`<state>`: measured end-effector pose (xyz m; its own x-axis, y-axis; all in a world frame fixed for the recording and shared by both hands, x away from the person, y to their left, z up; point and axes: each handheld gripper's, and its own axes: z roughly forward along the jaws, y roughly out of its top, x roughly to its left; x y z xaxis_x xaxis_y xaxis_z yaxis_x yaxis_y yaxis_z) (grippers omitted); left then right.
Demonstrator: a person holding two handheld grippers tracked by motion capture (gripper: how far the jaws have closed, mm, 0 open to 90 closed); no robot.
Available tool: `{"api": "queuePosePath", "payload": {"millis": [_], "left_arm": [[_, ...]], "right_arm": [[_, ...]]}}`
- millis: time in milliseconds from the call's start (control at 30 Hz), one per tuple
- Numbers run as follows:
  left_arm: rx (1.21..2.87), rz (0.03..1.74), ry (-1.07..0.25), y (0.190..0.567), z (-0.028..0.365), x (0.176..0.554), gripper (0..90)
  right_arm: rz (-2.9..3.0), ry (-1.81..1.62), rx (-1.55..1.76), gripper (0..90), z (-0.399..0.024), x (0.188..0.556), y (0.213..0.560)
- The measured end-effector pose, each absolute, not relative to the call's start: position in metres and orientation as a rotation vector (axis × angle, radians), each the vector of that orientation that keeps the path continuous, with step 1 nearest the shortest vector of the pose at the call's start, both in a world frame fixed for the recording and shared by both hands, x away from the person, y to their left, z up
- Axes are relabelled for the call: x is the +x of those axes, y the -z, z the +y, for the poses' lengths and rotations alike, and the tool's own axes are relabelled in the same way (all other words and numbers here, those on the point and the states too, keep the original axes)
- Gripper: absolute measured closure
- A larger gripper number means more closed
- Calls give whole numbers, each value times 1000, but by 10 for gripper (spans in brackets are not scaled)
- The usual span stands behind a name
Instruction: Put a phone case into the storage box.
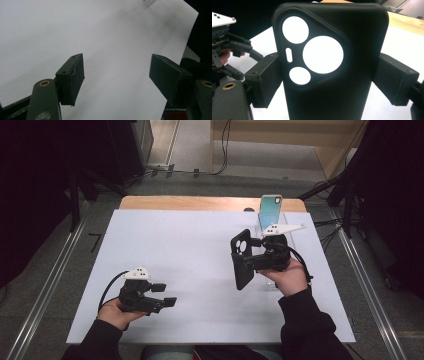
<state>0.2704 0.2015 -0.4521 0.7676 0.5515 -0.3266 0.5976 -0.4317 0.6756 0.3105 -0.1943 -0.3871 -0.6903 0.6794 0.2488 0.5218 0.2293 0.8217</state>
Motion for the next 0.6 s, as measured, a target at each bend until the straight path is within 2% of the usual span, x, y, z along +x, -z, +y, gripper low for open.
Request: {"api": "queuePosePath", "payload": {"millis": [600], "left_arm": [[2091,954,40,453,215,268,284]], "right_arm": [[2125,-1432,1308,125,-232,319,371]]}}
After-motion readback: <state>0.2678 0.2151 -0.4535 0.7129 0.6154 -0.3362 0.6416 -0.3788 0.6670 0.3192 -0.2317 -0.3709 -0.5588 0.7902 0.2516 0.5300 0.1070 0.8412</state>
